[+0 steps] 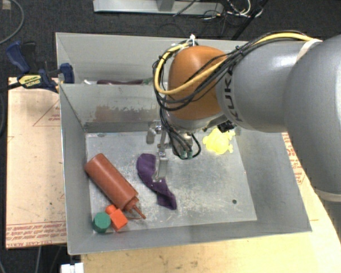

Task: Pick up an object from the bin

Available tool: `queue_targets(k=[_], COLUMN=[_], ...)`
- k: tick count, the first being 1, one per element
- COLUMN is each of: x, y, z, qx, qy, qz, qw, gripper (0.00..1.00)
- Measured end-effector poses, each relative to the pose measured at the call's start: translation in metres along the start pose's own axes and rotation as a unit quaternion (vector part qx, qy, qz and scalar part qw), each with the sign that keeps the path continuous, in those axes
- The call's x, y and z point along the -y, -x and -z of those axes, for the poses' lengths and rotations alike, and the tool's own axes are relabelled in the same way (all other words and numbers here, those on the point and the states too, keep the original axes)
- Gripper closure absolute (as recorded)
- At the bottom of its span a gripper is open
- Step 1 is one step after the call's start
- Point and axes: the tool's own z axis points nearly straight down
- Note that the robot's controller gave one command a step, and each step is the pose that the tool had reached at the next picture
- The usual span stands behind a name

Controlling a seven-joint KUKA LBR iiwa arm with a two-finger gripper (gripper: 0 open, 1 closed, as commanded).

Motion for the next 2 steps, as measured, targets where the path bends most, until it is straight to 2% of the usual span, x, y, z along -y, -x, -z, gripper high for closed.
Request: queue_targets(k=[1, 2], x=[0.025, 0.0251], y=[0.0101, 0.0101], z=[-0.0615, -0.0615], qx=[-0.0007, -0.0007], qy=[0.0, 0.001], qz=[0.167, 0.167], qw=[0.986, 0.986], gripper=[1.0, 1.0])
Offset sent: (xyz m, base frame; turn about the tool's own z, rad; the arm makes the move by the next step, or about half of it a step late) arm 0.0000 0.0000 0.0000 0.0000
